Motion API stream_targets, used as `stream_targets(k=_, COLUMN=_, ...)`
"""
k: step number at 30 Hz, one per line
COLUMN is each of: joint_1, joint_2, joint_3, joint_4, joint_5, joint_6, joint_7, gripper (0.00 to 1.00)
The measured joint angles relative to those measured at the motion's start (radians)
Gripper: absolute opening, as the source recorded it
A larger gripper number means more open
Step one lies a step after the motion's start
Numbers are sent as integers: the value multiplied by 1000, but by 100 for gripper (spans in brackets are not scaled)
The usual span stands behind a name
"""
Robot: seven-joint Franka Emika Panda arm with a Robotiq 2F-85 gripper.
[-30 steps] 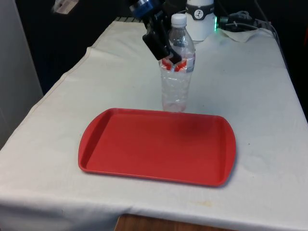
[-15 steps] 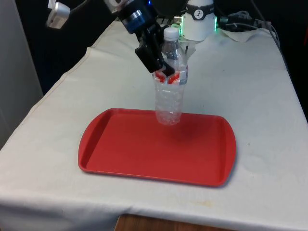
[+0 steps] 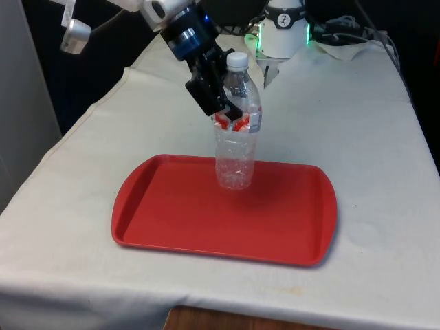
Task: Place the bottle upright on the tray.
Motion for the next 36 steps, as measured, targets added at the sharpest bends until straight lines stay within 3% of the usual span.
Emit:
stream_targets(k=11, joint_1=1, joint_2=33, joint_3=-10, joint_4=43, joint_5=-3, joint_6=-12, joint_7=20, gripper=33)
stream_targets(k=36, joint_1=2, joint_2=60, joint_3=-15, joint_4=41, joint_5=-3, joint_6=-15, joint_7=15, gripper=33)
